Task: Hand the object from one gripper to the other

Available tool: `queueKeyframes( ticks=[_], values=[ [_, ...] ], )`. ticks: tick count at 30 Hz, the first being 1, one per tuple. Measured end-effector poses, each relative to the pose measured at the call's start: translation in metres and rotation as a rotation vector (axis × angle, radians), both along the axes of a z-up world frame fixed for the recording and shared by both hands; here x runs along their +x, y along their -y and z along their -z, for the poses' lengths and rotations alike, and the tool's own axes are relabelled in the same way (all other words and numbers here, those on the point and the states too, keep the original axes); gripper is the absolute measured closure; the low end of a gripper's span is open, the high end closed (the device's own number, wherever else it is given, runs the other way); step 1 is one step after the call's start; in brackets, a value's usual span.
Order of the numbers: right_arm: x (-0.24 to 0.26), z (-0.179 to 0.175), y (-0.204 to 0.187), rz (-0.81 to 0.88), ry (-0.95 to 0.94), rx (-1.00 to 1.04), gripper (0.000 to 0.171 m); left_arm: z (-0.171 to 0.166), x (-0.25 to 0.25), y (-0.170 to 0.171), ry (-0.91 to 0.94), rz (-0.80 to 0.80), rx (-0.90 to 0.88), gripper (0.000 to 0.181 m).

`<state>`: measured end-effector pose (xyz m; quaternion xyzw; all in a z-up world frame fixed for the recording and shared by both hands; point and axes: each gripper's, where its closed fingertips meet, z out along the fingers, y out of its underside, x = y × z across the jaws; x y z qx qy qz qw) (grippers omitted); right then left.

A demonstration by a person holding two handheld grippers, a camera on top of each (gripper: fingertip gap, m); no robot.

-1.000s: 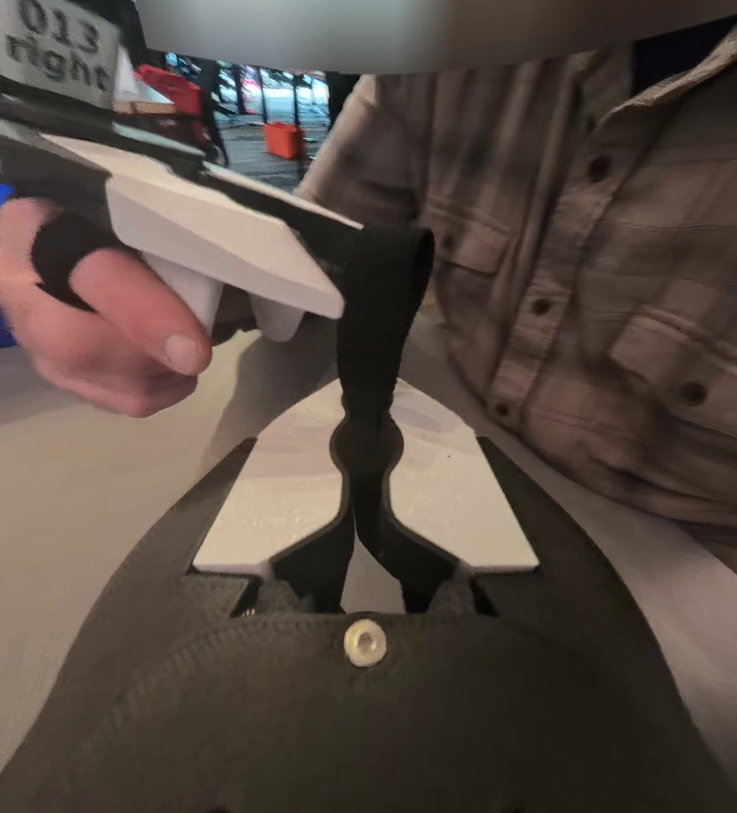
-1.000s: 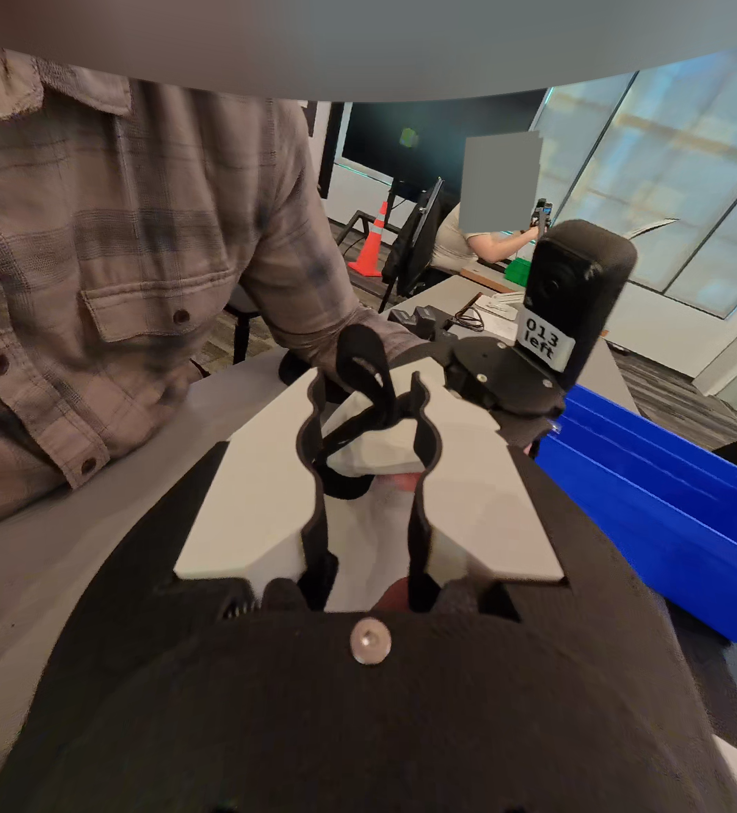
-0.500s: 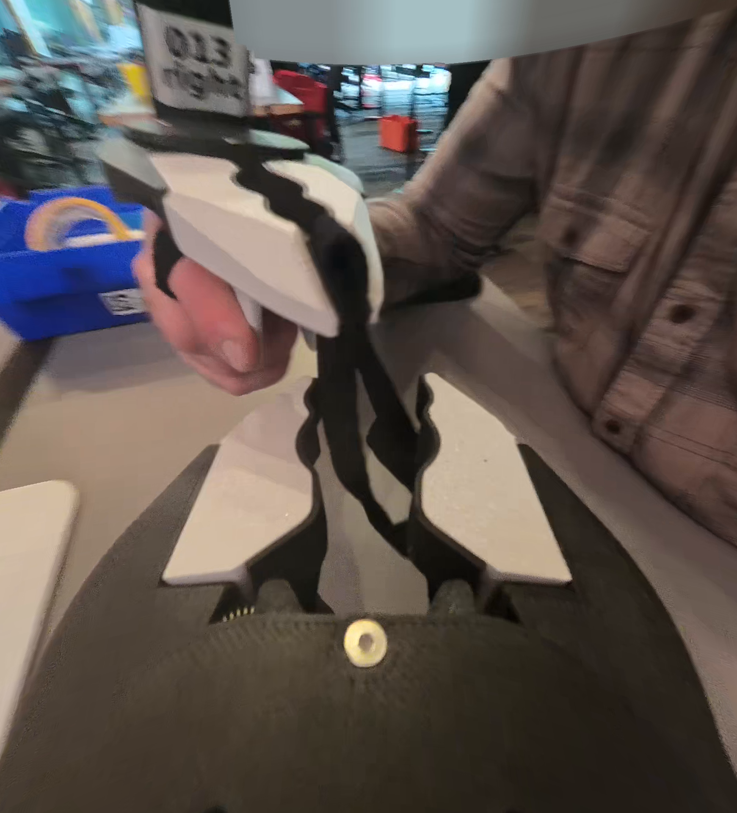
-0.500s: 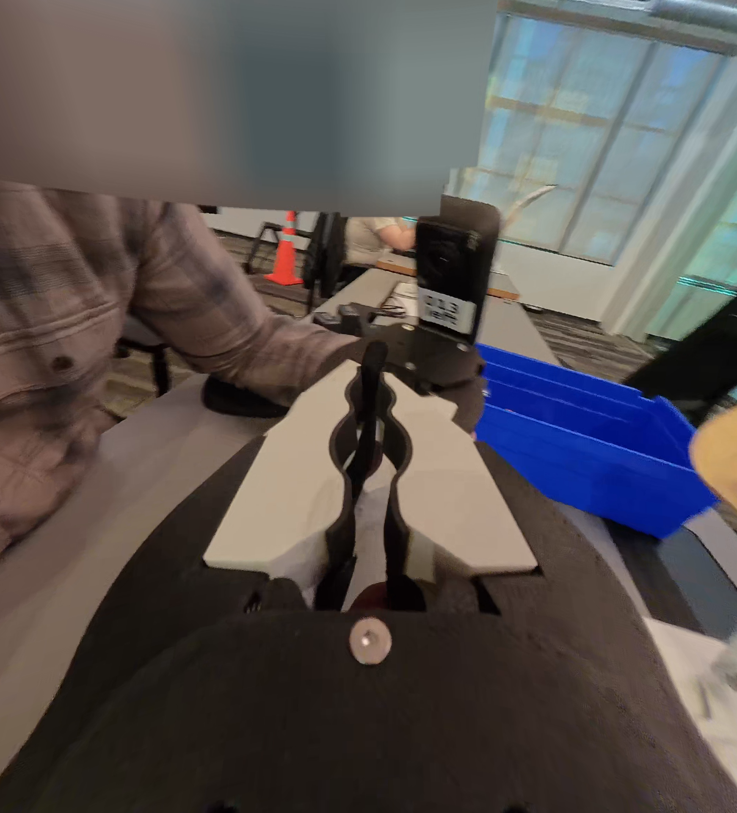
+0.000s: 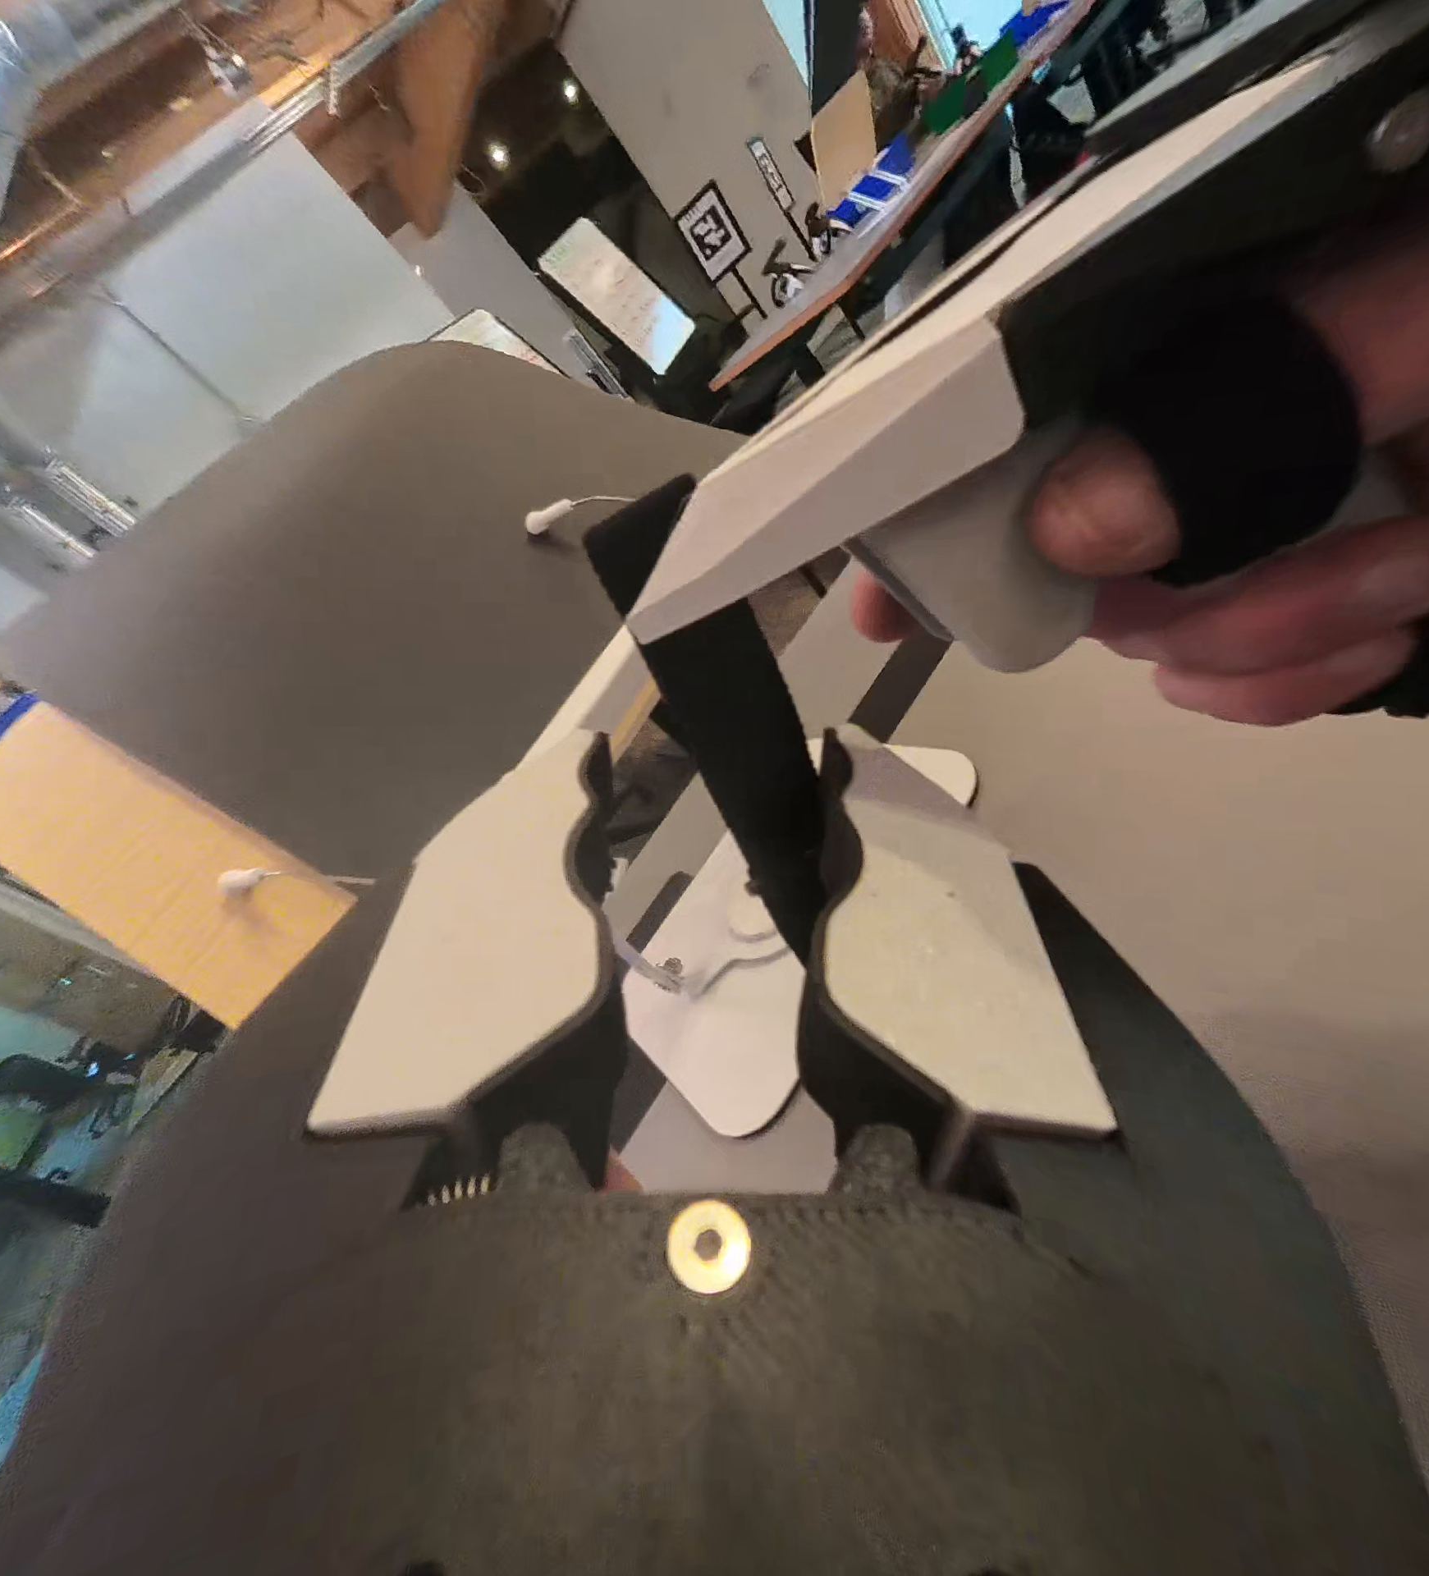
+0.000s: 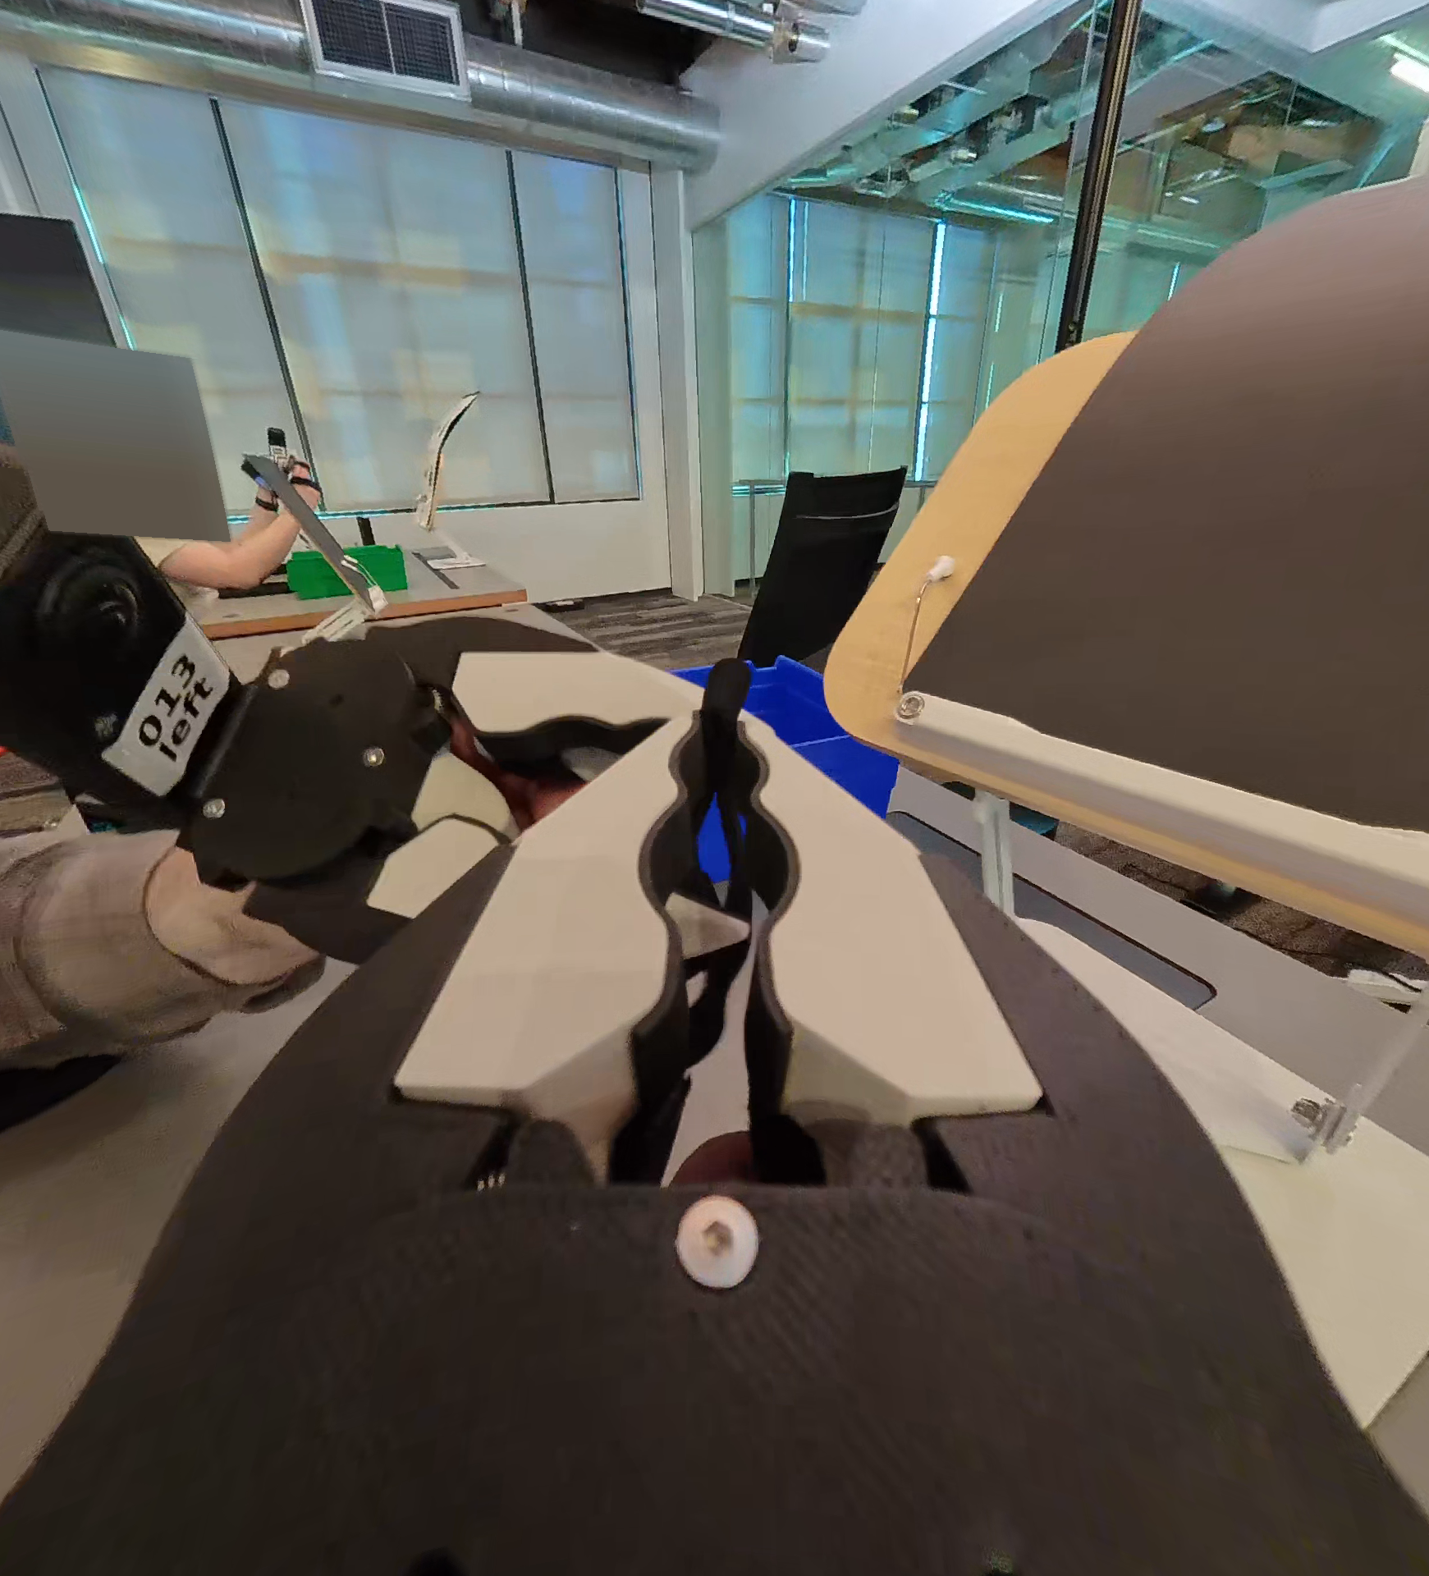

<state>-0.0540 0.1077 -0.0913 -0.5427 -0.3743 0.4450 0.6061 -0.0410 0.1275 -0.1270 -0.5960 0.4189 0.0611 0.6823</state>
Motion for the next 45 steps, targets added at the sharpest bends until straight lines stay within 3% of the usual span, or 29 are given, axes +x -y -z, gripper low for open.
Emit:
queueKeyframes(
  ticks=[9,17,24,28,31,33,36,39,45],
  values=[
    [-0.004,-0.001,0.01,-0.027,-0.02,-0.012,0.17,-0.003,-0.003,0.0,0.031,-0.011,0.047,0.177],
    [0.0,-0.011,0.014,-0.092,0.02,0.092,0.14,-0.005,-0.007,0.001,0.097,0.065,-0.056,0.18],
    [0.0,0.006,0.013,-0.063,0.231,0.397,0.092,-0.032,-0.03,-0.003,0.534,0.18,-0.286,0.18],
    [-0.01,0.029,0.007,0.093,0.374,0.626,0.076,-0.045,-0.045,-0.005,0.796,0.26,-0.407,0.18],
    [-0.01,0.031,0.005,0.342,0.517,1.066,0.077,-0.047,-0.049,-0.006,0.935,0.309,-0.503,0.18],
    [-0.011,0.03,0.011,0.434,0.541,1.253,0.09,-0.045,-0.047,-0.006,1.004,0.346,-0.571,0.18],
    [-0.01,0.029,0.011,0.502,0.541,1.293,0.112,-0.038,-0.039,-0.005,1.061,0.394,-0.667,0.18],
    [-0.005,0.021,0.012,0.536,0.524,1.305,0.154,-0.034,-0.036,-0.005,1.061,0.397,-0.686,0.18],
    [-0.001,0.021,0.007,0.487,0.525,1.212,0.171,-0.031,-0.033,-0.005,1.032,0.387,-0.681,0.177]
  ],
)
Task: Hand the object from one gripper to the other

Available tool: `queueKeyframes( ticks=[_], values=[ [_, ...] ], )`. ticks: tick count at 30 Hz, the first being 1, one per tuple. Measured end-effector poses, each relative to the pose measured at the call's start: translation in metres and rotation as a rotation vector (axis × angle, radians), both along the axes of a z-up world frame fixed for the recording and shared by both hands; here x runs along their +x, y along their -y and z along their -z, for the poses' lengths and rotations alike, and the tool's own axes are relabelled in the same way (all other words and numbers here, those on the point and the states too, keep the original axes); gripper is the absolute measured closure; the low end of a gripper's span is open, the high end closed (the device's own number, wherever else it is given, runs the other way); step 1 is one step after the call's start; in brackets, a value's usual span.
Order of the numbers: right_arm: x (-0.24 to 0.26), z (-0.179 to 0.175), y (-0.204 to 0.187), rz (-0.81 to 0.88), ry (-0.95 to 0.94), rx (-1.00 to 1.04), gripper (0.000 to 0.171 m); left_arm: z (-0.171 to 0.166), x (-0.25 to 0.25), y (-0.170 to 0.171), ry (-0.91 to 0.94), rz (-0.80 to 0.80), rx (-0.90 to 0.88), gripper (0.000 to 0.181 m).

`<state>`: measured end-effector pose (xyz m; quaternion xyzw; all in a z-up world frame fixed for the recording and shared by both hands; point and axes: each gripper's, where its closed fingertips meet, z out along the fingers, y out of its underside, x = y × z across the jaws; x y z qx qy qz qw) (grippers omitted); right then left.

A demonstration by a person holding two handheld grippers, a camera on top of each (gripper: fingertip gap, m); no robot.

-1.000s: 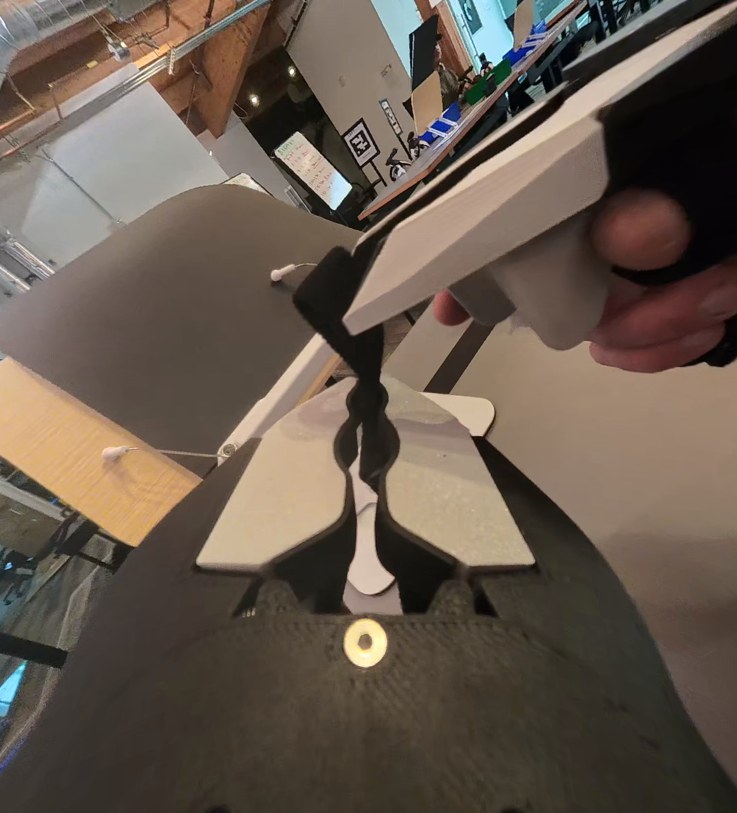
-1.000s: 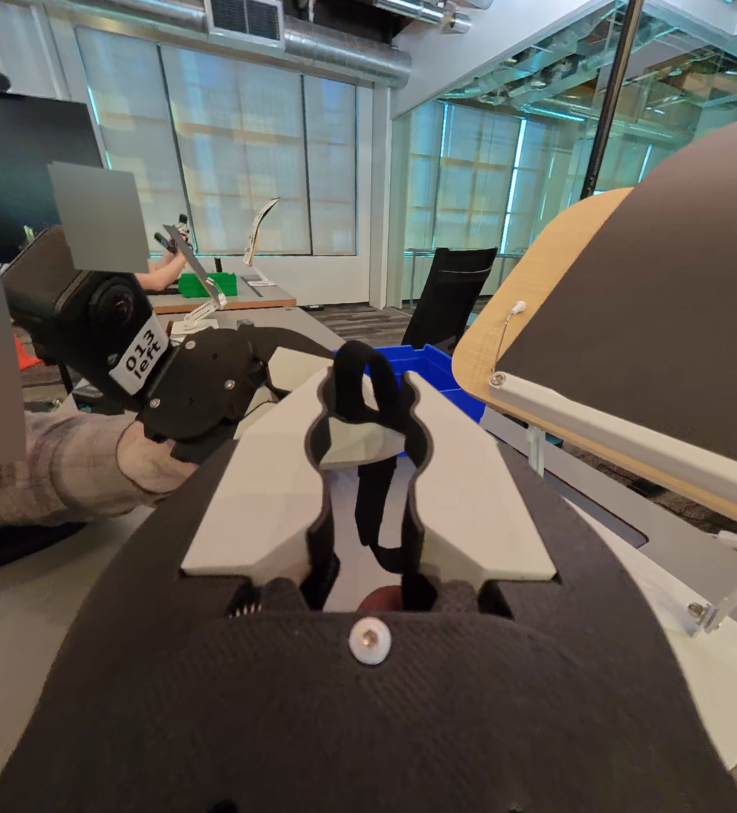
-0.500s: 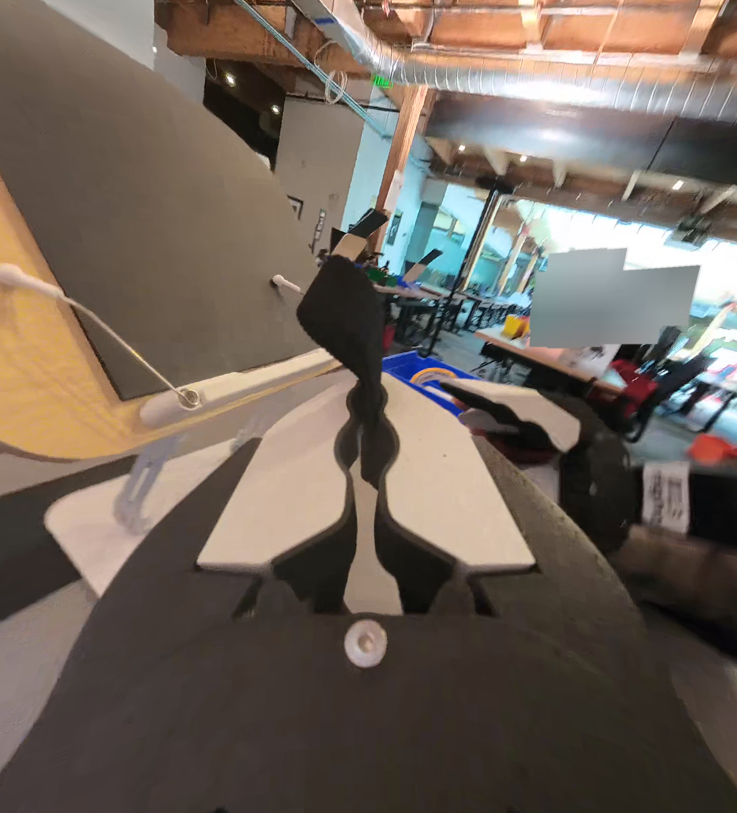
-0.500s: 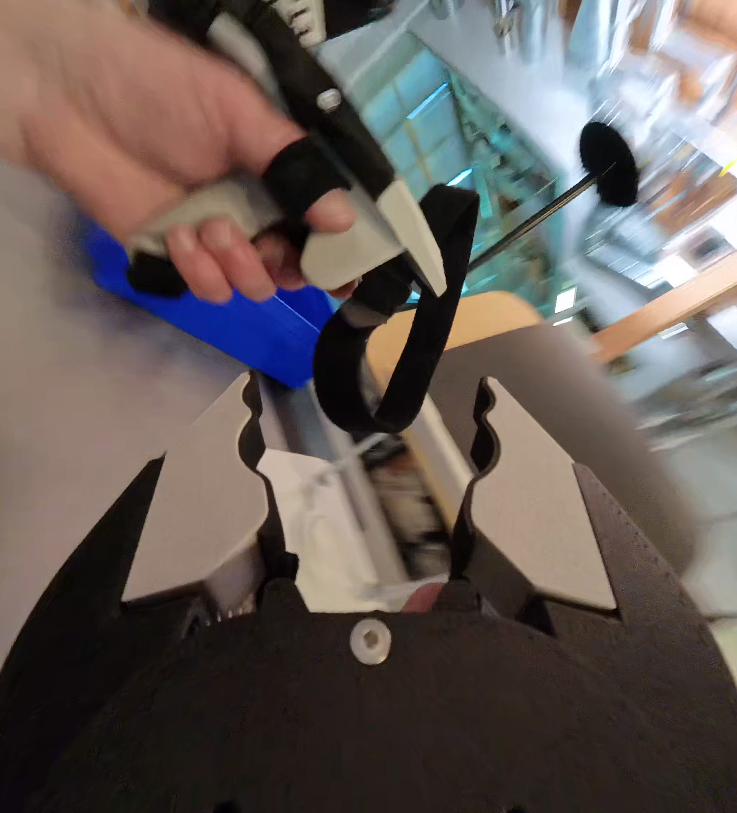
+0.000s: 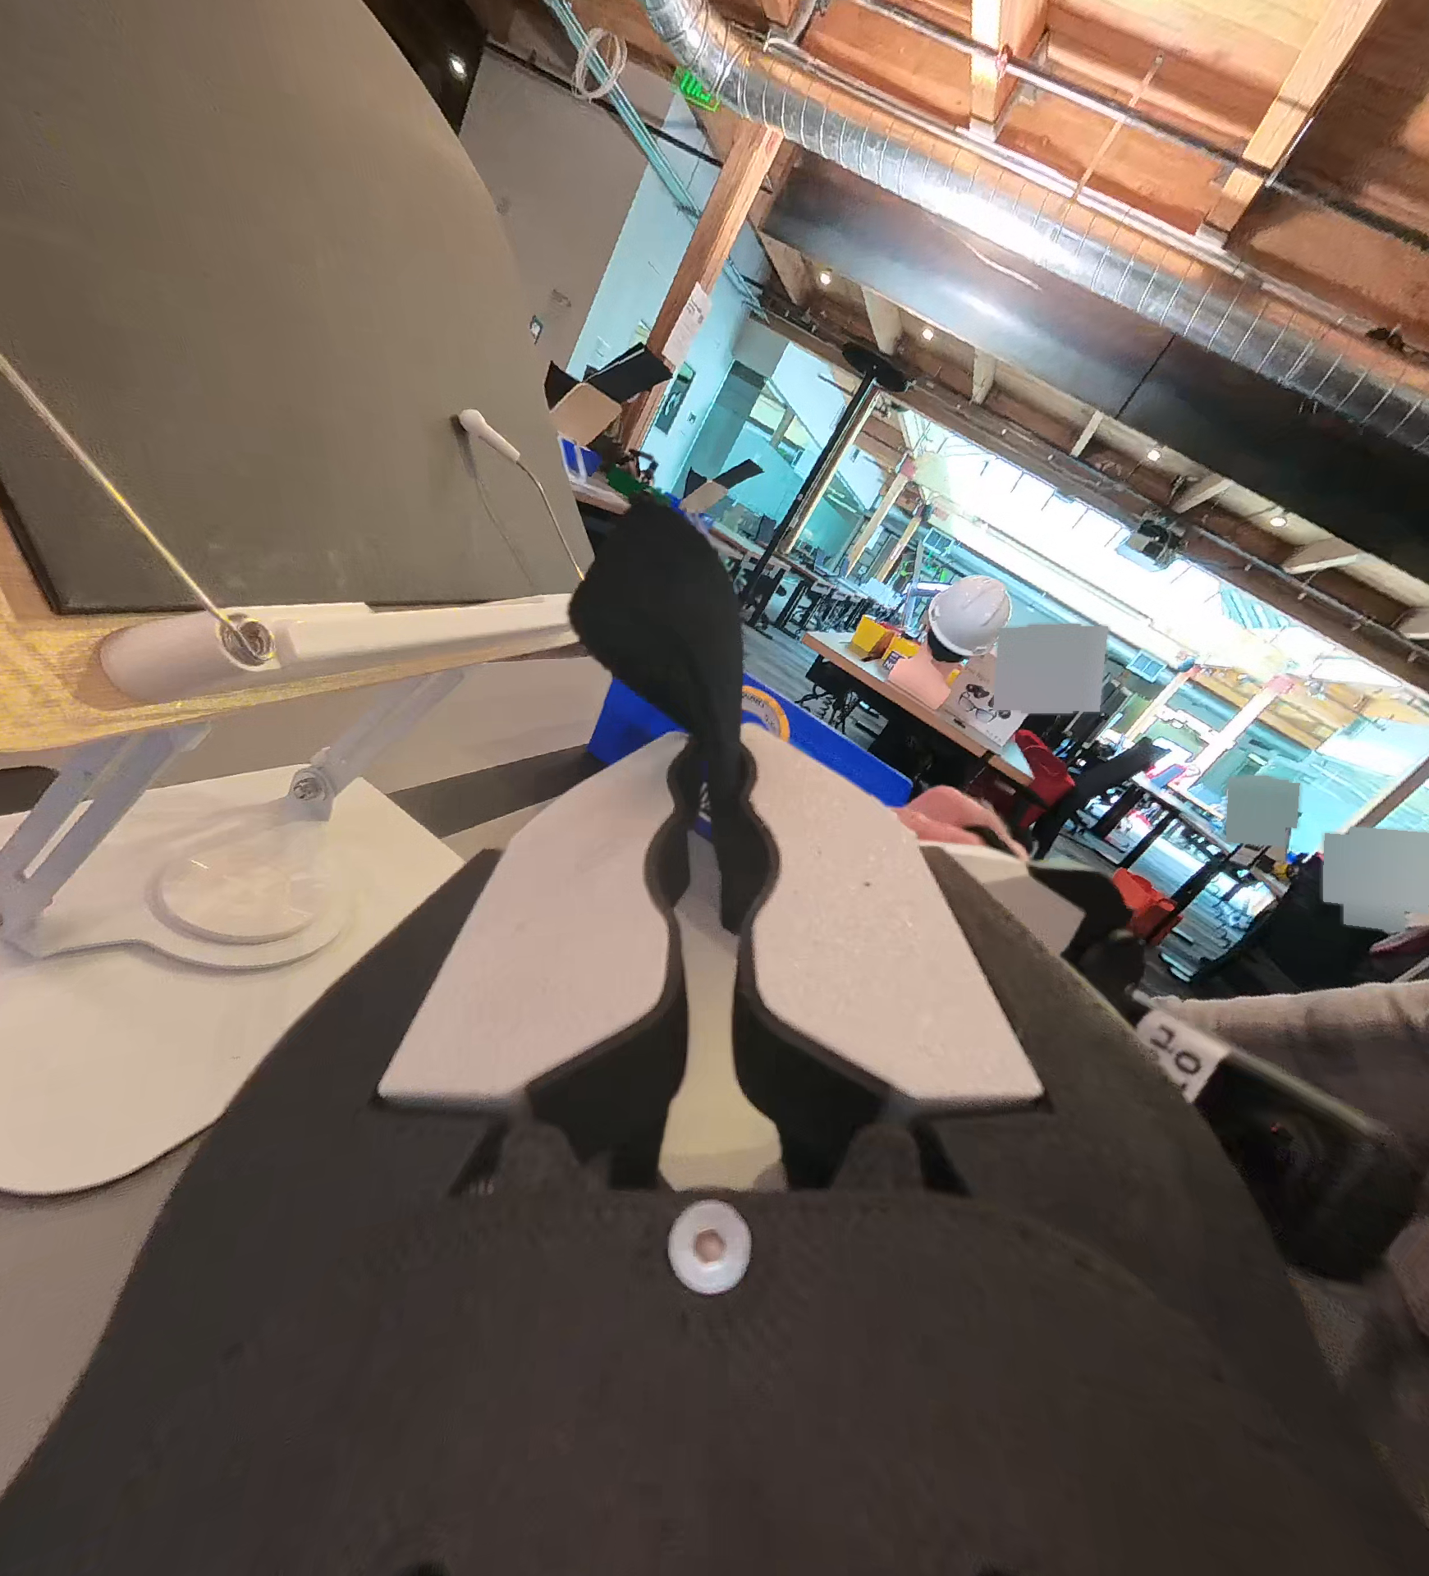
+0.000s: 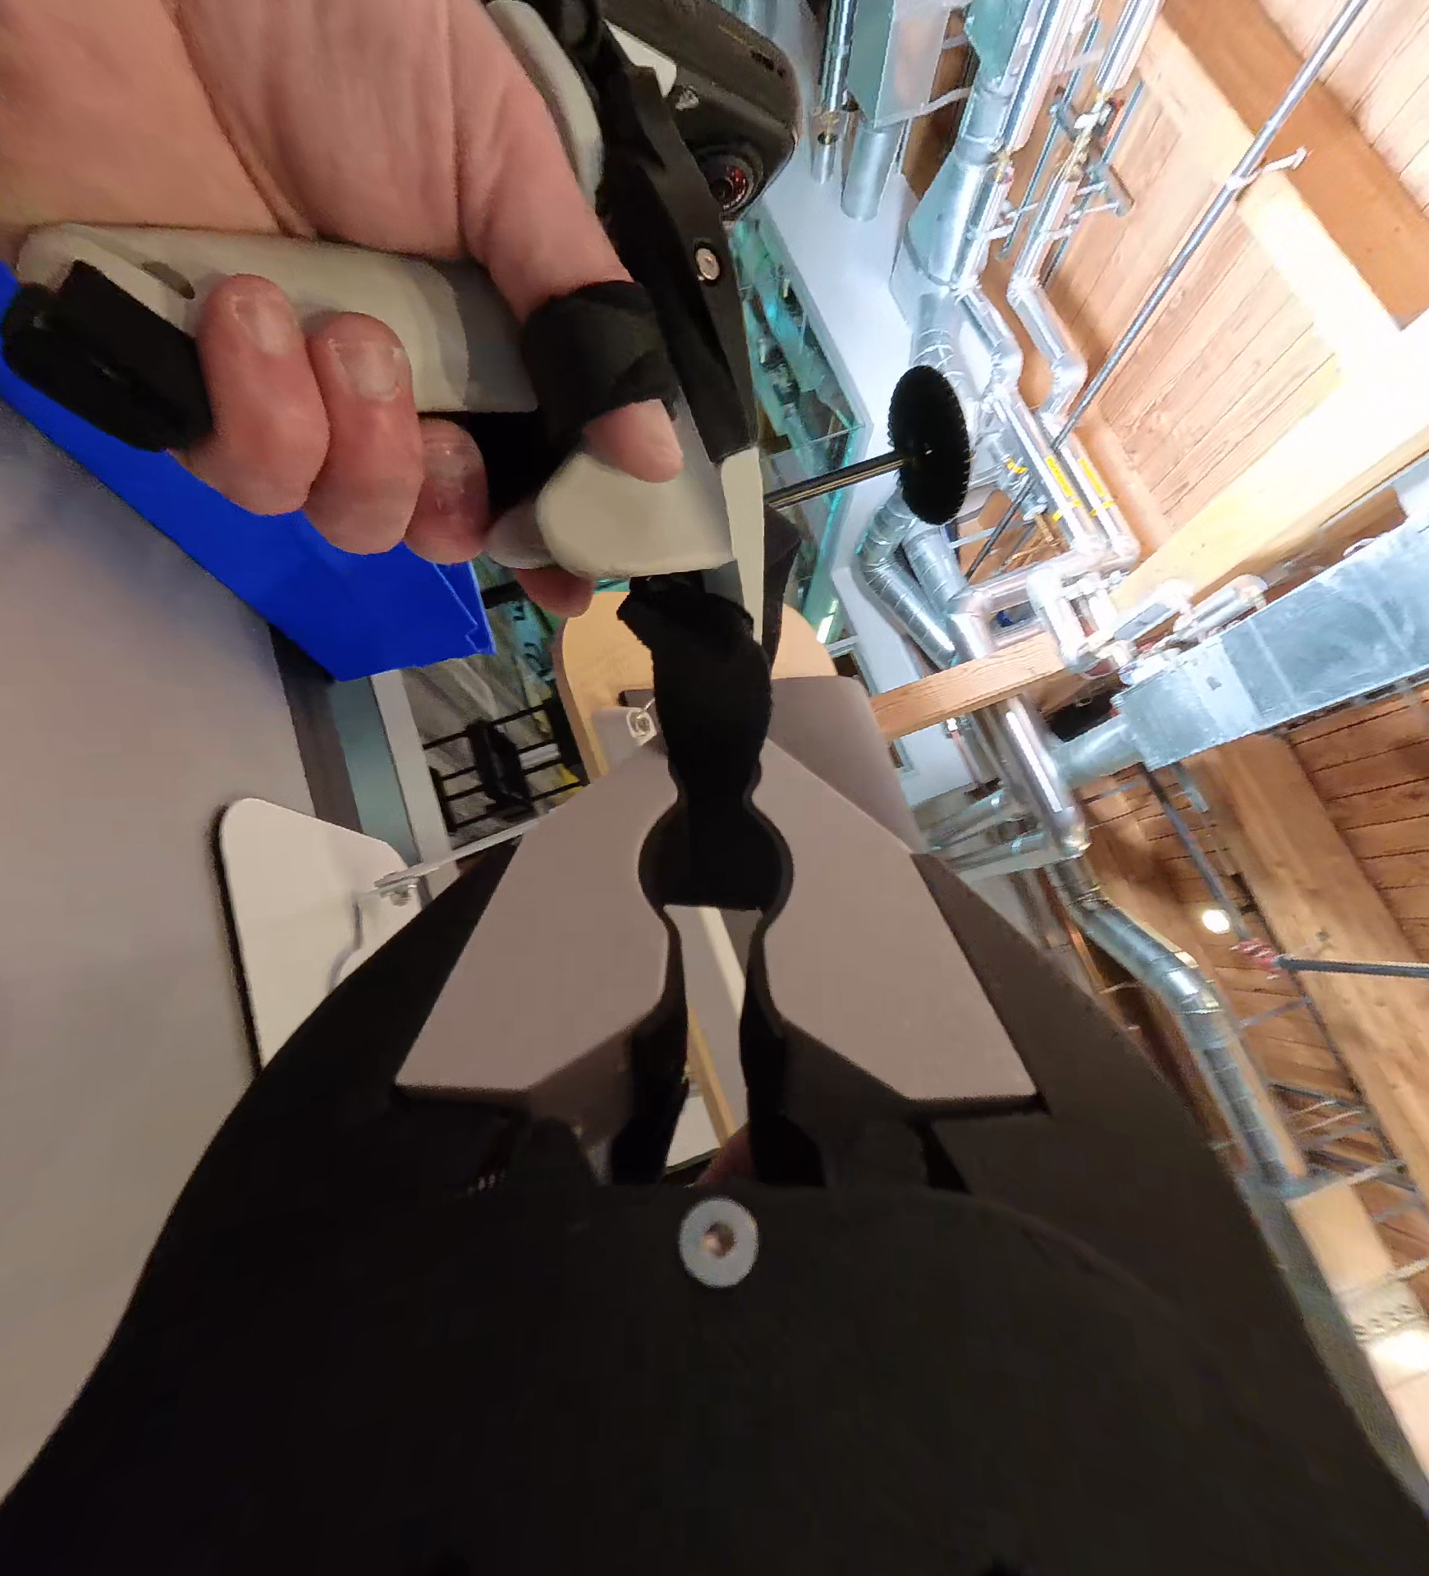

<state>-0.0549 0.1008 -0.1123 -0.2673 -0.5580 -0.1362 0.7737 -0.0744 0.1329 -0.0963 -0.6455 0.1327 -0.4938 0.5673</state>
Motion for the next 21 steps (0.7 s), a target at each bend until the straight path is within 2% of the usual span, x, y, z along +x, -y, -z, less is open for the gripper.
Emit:
queueKeyframes(
  ticks=[6,11,15,18,21],
  values=[
    [0.01,0.001,-0.022,-0.036,-0.043,-0.31,0.171,-0.003,-0.013,-0.009,-0.13,-0.104,0.098,0.138],
    [0.019,0.01,-0.042,-0.086,-0.097,-0.73,0.171,-0.013,-0.025,-0.01,-0.445,-0.292,0.374,0.13],
    [0.022,0.028,-0.048,-0.128,-0.105,-1.051,0.171,-0.019,-0.009,0.006,-0.696,-0.363,0.643,0.126],
    [0.023,0.039,-0.047,-0.158,-0.117,-1.221,0.171,-0.004,0.016,0.015,-0.872,-0.331,0.752,0.122],
    [0.022,0.047,-0.045,-0.167,-0.126,-1.333,0.171,0.02,0.034,0.013,-1.027,-0.332,0.766,0.112]
  ],
)
